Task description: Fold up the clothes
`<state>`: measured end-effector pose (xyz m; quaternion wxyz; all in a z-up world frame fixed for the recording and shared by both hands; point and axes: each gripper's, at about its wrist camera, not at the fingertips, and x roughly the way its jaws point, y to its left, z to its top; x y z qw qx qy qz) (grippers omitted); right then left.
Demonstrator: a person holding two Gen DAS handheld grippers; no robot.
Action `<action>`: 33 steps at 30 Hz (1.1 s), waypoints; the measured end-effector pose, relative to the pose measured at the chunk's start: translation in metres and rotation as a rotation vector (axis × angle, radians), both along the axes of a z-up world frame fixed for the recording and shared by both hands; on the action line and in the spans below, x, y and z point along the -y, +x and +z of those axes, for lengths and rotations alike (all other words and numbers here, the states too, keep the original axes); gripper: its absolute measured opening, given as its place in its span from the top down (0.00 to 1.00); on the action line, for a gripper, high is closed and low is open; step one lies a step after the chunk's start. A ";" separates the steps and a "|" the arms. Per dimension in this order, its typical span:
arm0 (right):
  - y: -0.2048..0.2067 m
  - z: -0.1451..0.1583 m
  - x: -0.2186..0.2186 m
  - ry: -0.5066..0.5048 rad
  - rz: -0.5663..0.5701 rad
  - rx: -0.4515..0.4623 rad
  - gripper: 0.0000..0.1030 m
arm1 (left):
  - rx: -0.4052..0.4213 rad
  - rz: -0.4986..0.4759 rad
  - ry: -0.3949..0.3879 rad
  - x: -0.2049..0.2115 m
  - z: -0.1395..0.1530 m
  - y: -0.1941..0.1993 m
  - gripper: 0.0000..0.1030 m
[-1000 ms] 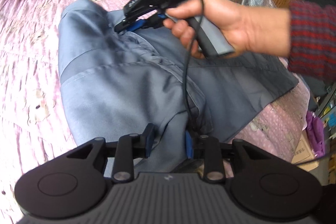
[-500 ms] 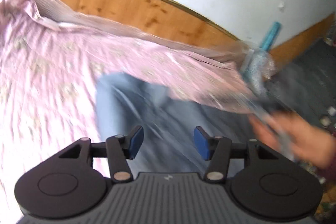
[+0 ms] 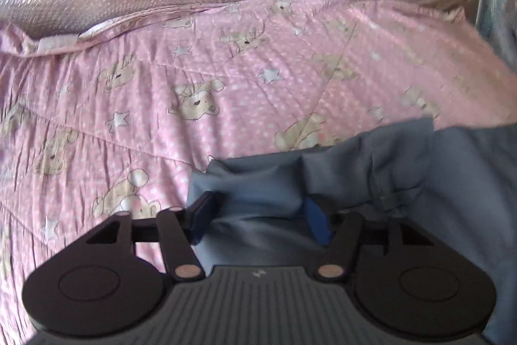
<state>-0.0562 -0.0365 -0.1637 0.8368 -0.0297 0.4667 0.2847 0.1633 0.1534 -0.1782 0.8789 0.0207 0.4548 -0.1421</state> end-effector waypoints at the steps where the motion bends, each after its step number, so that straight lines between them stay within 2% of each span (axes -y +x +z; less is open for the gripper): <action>1: -0.001 0.009 0.004 0.017 -0.011 0.006 0.55 | 0.014 -0.010 -0.055 -0.004 0.016 -0.015 0.51; 3: -0.010 0.027 0.015 0.066 -0.028 0.059 0.57 | 0.054 -0.055 -0.161 -0.011 0.046 -0.055 0.47; 5: -0.015 0.025 0.020 0.074 -0.037 0.063 0.56 | 0.047 -0.130 -0.215 -0.008 0.057 -0.101 0.45; 6: -0.015 0.013 0.021 0.069 -0.035 0.042 0.56 | 0.025 -0.164 -0.229 -0.005 0.055 -0.124 0.45; 9: -0.017 -0.025 0.025 0.067 -0.024 -0.003 0.55 | -0.048 -0.169 -0.168 0.005 0.024 -0.169 0.46; 10: -0.017 -0.026 0.029 0.089 -0.019 0.007 0.55 | -0.053 -0.145 -0.135 0.008 0.012 -0.178 0.46; 12: -0.011 -0.022 0.036 0.106 -0.012 -0.041 0.57 | -0.056 -0.105 -0.093 0.014 -0.002 -0.191 0.43; 14: -0.006 -0.007 0.053 0.122 -0.060 -0.039 0.58 | -0.045 -0.083 -0.113 0.018 0.006 -0.195 0.43; 17: 0.002 0.007 0.086 0.115 -0.151 -0.003 0.58 | -0.011 -0.078 -0.218 0.023 0.022 -0.206 0.38; 18: 0.006 0.001 0.095 0.087 -0.167 -0.016 0.58 | -0.017 -0.074 -0.208 0.028 0.019 -0.209 0.37; 20: 0.014 -0.022 0.112 0.025 -0.165 -0.070 0.59 | -0.086 -0.063 -0.089 0.041 -0.007 -0.210 0.38; 21: 0.013 -0.028 0.122 0.051 -0.136 -0.061 0.60 | -0.092 -0.056 -0.045 0.046 -0.015 -0.213 0.38; 23: 0.016 -0.028 0.142 0.082 -0.109 -0.071 0.60 | -0.080 -0.029 -0.014 0.054 -0.012 -0.218 0.39; 26: 0.023 -0.004 0.202 0.122 -0.234 -0.025 0.48 | -0.084 0.039 -0.056 0.060 0.008 -0.218 0.41; 27: 0.022 0.002 0.236 0.139 -0.298 0.008 0.45 | -0.077 0.052 -0.061 0.069 0.015 -0.217 0.41; 29: 0.021 0.009 0.314 0.130 -0.457 0.060 0.45 | -0.069 0.061 -0.063 0.096 0.029 -0.211 0.41; 33: 0.004 0.008 0.488 0.034 -0.818 0.151 0.44 | -0.053 0.065 -0.070 0.154 0.054 -0.198 0.40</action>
